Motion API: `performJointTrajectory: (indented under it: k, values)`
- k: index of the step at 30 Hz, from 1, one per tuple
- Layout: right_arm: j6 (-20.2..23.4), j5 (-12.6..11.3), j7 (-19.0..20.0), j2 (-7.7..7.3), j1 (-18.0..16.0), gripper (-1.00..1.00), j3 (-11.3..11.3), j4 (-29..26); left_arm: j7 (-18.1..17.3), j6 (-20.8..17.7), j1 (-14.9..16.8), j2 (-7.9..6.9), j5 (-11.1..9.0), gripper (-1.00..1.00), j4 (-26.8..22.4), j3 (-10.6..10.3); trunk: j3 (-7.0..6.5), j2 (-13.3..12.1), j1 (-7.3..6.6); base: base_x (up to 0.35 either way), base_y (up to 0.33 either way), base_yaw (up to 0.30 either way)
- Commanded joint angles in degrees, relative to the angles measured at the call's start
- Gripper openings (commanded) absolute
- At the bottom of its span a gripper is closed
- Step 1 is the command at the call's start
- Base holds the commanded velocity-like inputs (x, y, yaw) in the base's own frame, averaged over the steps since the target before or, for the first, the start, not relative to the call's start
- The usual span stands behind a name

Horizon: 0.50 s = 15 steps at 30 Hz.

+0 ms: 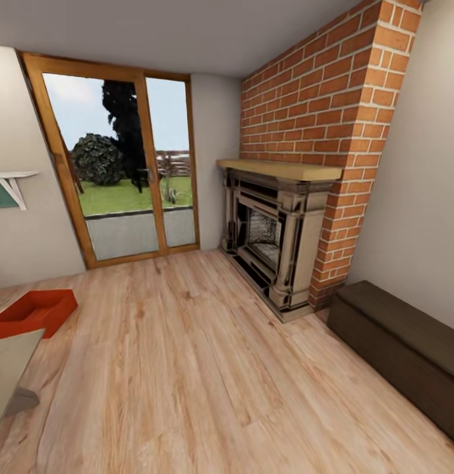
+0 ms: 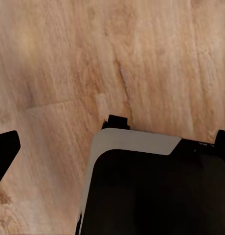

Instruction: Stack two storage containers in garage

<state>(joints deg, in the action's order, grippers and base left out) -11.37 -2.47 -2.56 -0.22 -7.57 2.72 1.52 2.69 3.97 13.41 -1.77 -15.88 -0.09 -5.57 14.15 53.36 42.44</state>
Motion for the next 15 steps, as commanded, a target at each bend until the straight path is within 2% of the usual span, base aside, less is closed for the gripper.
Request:
performJointTrajectory:
  k: [1, 6, 15]
  values:
    - [-0.31, -0.25, -0.10, 0.00, -0.08, 1.00, 0.29, 0.18, 0.13, 0.16, 0.04, 0.01, -0.47, 1.00, 0.03, -0.49, 0.07, 0.04, 0.04, 0.318, 0.000, 0.000]
    - [-0.31, -0.25, -0.10, -0.16, -0.08, 1.00, 0.30, 0.16, 0.13, 0.16, 0.04, 0.01, -0.47, 1.00, 0.03, -0.49, 0.07, 0.04, 0.04, 0.318, 0.000, 0.076]
    - [-0.31, -0.25, -0.09, -0.22, -0.08, 1.00, 0.35, 0.15, 0.13, 0.16, 0.04, -0.07, -0.47, 1.00, 0.03, -0.49, 0.07, 0.04, 0.04, 0.318, 0.000, 0.256]
